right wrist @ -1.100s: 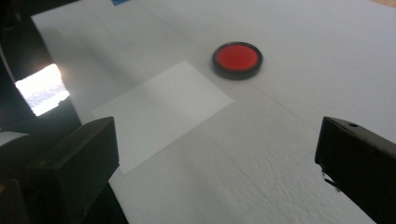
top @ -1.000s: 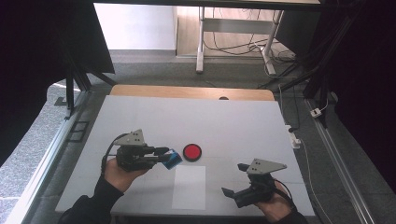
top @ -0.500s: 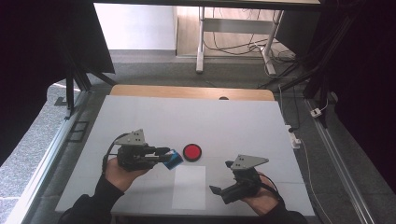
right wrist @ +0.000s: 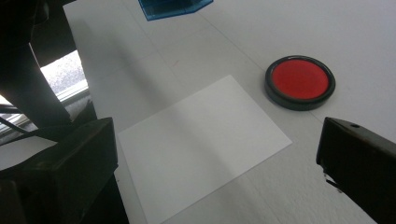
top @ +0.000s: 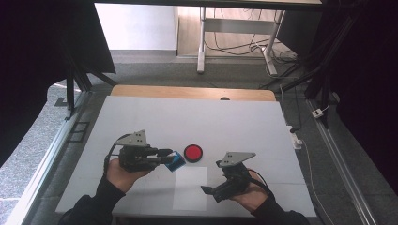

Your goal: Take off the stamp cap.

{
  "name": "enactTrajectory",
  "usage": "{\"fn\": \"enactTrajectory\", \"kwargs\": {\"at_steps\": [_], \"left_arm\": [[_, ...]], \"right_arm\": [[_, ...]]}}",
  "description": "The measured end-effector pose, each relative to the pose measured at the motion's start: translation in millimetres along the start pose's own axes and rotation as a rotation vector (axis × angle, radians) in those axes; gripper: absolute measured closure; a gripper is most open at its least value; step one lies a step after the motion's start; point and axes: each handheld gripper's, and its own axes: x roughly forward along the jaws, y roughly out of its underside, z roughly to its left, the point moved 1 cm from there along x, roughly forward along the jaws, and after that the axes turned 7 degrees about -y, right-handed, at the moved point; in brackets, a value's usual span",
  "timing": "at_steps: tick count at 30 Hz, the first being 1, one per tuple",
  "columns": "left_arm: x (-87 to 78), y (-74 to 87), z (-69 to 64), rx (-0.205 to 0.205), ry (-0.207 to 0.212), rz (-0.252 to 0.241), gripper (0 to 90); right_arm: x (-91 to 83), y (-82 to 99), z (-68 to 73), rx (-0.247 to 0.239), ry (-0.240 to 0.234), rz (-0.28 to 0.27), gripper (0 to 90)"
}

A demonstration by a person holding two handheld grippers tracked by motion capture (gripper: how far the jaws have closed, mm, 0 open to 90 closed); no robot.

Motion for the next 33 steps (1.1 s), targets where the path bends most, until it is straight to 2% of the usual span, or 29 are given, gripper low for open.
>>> {"fn": "enactTrajectory", "kwargs": {"at_steps": [4,15,20,25,29,30,33], "left_arm": [[0.5,0.0,0.0,0.006,0.023,-0.003,71.1],[1.9,-0.7,0.1,0.012,0.051,-0.01,71.1],[2.1,0.2,1.5,0.027,0.087,-0.026,71.1],[2.4,1.2,1.5,0.058,0.106,-0.028,71.1],[3.3,1.9,1.7,0.076,0.124,-0.032,71.1],[3.5,2.0,1.8,0.078,0.13,-0.034,71.1],[3.8,2.0,1.6,0.088,0.148,-0.042,71.1]], "right_arm": [[4.9,-4.7,1.2,-0.023,-0.022,-0.001,0.0],[19.8,-17.4,4.5,-0.069,-0.056,0.014,0.0],[25.9,-23.0,4.6,-0.081,-0.082,0.019,0.0],[31.5,-26.7,0.8,-0.084,-0.121,0.033,7.4],[34.1,-28.3,-0.6,-0.095,-0.161,0.042,18.4],[34.7,-29.3,-0.6,-0.091,-0.193,0.045,23.8],[35.9,-30.6,-1.0,-0.097,-0.207,0.049,29.0]]}}
